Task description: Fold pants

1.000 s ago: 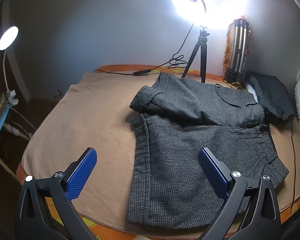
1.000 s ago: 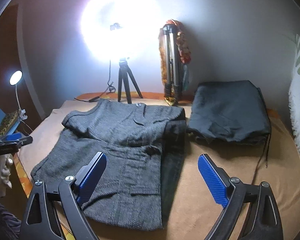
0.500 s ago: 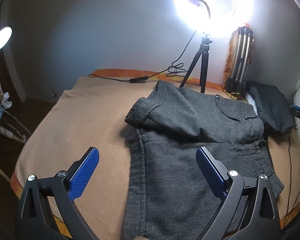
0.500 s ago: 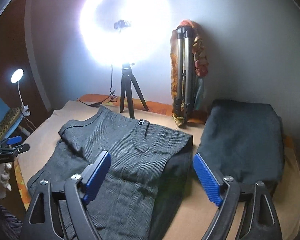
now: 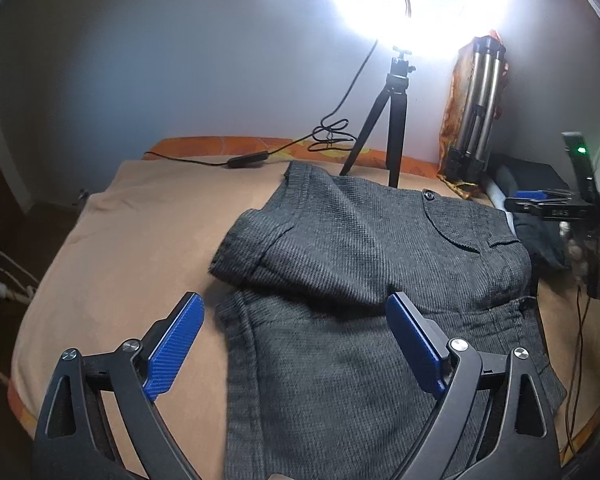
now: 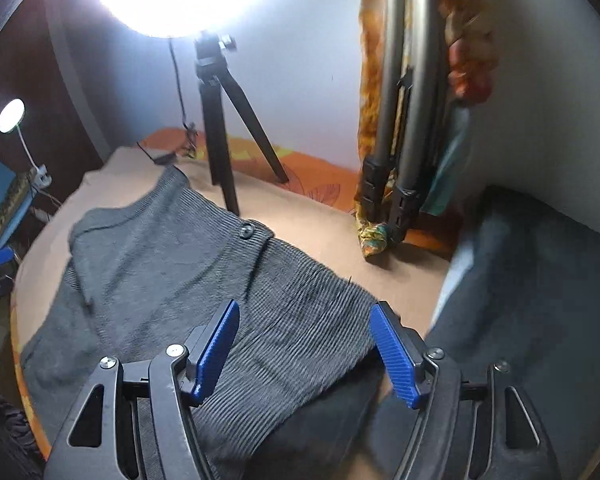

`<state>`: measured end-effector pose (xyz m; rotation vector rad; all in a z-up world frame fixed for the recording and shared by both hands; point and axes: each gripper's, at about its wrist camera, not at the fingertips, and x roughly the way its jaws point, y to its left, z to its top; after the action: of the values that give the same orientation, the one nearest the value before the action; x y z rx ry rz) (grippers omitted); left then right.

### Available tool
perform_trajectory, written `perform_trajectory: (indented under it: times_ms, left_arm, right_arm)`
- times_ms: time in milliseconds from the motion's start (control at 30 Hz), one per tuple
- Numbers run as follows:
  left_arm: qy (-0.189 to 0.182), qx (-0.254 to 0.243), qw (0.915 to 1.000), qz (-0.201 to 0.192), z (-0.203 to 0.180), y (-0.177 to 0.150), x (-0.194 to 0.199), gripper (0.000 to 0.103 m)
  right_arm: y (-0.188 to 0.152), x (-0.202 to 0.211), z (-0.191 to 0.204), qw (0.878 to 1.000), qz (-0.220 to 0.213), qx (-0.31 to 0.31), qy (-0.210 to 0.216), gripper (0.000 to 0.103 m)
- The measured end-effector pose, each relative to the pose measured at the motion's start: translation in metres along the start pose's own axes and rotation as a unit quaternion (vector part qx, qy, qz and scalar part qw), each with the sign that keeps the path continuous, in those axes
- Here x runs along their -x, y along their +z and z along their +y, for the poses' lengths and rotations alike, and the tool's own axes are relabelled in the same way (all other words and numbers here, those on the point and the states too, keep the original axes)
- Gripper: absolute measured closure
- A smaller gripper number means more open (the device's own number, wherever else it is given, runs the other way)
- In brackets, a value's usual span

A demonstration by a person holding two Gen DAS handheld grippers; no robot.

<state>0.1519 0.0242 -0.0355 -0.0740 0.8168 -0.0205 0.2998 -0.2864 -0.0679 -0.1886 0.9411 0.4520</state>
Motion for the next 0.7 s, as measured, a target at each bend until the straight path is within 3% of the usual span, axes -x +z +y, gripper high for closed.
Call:
perform_trajectory:
  times_ms: [333,567,700]
  left_arm:
    - [-0.010,-0.025,0.9993,0.026,-0.010,0.014,-0.043,0.011]
    - [-0.012,-0.017,0.9991,0.036,-0.006,0.023,-0.059,0.011]
    - [-0.008,-0.006,0.9992,0.040,0.001,0.028,-0.064,0.011]
  right_arm:
    - [0.018,-0.078,-0.007,0.995,0.077,0.065,-0.020,0.035]
    - [0.018,-0.105,-0.019,0.994,0.095,0.059,0.010,0.035]
    - [0.013,-0.110,-0.019,0.994,0.095,0.050,0.034,0.048]
